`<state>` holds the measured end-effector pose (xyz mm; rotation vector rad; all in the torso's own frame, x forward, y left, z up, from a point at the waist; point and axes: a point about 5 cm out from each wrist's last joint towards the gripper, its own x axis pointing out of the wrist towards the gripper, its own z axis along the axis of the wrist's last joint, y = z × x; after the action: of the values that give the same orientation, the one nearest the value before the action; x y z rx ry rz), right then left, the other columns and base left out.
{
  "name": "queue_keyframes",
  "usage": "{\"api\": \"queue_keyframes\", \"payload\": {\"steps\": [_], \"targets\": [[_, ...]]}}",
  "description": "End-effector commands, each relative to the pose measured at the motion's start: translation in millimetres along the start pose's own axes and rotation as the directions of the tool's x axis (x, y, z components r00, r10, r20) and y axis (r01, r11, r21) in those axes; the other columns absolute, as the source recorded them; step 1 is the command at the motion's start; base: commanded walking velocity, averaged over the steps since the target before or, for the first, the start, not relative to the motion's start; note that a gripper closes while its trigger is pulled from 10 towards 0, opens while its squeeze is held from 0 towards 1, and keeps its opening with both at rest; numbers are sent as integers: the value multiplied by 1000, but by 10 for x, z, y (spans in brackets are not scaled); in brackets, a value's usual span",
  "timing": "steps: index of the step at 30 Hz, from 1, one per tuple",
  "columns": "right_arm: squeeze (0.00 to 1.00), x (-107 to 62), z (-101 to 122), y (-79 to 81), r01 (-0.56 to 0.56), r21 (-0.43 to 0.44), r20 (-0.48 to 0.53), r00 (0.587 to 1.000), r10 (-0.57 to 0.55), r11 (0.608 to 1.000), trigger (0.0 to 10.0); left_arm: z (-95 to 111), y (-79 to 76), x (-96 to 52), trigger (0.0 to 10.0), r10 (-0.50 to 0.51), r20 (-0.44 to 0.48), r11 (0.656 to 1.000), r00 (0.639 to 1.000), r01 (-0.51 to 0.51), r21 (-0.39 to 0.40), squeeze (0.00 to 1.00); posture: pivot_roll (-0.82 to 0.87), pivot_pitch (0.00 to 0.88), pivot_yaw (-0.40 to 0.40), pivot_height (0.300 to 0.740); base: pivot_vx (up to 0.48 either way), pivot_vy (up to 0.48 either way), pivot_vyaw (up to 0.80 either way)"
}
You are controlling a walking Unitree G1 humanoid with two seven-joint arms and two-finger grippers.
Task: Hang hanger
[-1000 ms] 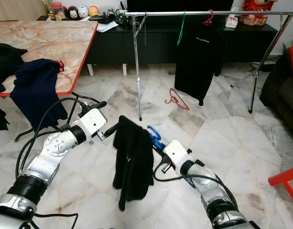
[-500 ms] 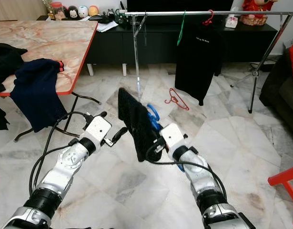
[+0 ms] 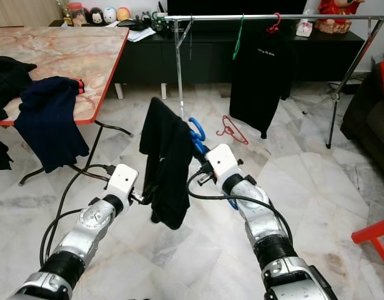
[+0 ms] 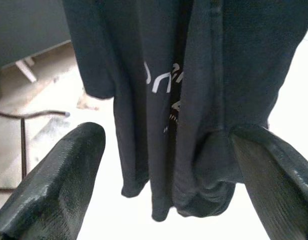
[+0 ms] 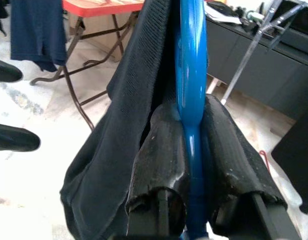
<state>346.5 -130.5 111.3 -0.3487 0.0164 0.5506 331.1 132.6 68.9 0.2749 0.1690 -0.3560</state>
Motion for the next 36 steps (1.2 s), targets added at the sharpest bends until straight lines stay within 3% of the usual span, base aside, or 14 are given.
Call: {"api": "queue_keyframes", "payload": {"steps": [1,7,12,23,32,36], "targets": [[0,39,175,-39,8,-14,59,998,-7,1000,0,-9,45,15,10000,17,-15,999,1000,-18,-38,0,-63,0,-4,740,0,0,0],[0,45,292,54,-63,-37,66,996,65,997,0,-105,-35,28,10000,-59,-72,997,996,56,-51,0,-74,0,1,740,0,0,0],[0,10,374,103,-115,-26,54,992,116,993,0,-189,-102,37,10000,-95,-119,989,988,81,-121,0,-79,0,1,740,0,0,0],[0,-22,578,302,-223,-35,55,973,225,974,0,-151,-174,55,10000,-176,-59,957,983,156,-246,0,-81,14,-3,740,0,0,0],[0,-62,674,393,-272,-48,55,960,274,961,0,-183,-130,53,10000,-159,-69,934,985,127,-335,0,-86,21,-3,740,0,0,0],[0,-98,720,463,-306,-57,66,949,310,950,0,-217,-71,58,10000,-84,-112,938,990,41,-345,0,-84,26,-4,740,0,0,0]]}}
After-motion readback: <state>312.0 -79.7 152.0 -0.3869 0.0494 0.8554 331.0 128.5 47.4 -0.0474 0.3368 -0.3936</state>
